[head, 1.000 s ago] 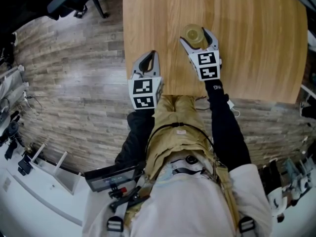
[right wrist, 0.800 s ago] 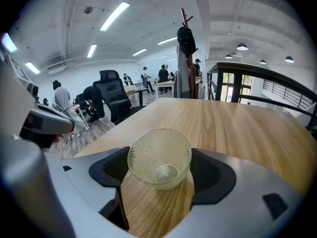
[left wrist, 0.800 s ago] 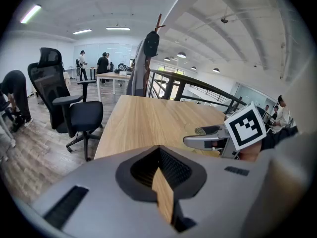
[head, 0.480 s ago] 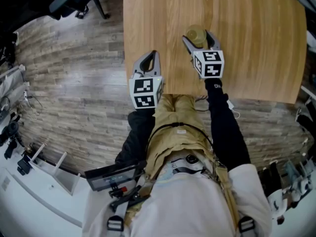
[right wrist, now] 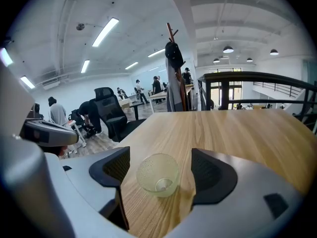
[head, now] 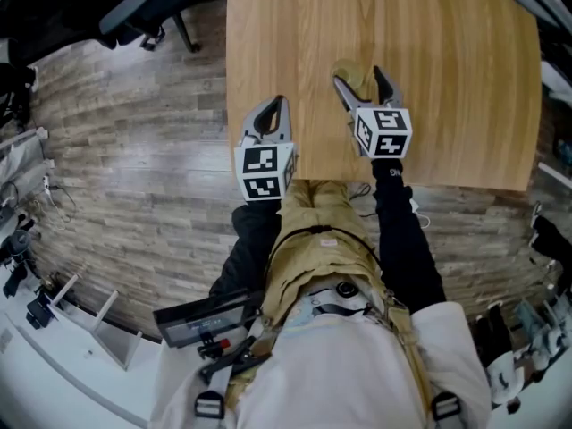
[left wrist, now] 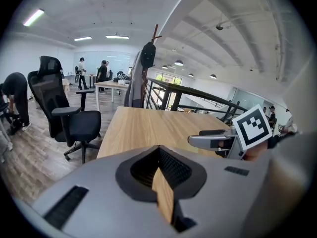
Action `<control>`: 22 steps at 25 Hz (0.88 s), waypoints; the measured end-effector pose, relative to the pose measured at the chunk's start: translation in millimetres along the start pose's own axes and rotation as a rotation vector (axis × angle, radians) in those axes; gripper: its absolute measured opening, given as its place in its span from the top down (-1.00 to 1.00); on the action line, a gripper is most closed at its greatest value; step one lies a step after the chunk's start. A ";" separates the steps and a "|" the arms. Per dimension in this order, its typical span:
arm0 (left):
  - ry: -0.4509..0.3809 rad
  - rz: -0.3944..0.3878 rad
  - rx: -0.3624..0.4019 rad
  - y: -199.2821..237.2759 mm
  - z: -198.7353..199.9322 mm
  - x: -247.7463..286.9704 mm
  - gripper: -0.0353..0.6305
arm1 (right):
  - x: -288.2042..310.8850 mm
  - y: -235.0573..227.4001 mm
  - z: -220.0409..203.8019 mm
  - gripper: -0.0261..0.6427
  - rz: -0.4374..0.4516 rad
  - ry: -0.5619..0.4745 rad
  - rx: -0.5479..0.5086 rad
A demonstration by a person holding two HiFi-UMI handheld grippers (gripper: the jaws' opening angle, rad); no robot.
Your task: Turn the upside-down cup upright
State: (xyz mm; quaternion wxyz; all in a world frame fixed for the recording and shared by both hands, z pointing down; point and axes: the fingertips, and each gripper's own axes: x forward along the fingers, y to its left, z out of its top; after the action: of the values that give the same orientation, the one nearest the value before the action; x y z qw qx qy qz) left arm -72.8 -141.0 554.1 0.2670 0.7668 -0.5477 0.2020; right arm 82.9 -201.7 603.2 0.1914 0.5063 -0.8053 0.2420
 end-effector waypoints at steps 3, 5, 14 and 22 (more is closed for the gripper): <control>-0.050 -0.021 0.004 -14.3 25.8 -9.9 0.89 | -31.4 -1.6 35.5 -0.23 -0.037 -0.074 -0.029; -0.083 -0.033 0.010 -22.5 44.6 -20.5 0.89 | -53.6 3.1 54.8 -0.22 -0.051 -0.120 -0.021; -0.224 -0.102 0.073 -55.3 133.0 -53.0 0.89 | -121.3 26.9 133.2 0.70 -0.097 -0.271 -0.103; -0.393 -0.179 0.105 -87.2 199.3 -85.8 0.89 | -181.2 43.8 202.4 0.86 -0.119 -0.413 -0.179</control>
State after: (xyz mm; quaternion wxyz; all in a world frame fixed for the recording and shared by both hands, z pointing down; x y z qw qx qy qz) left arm -14.0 -181.5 331.4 0.1319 0.8497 -0.5077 0.0526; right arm 105.4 -172.6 330.5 0.0806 0.5727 -0.8143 0.0489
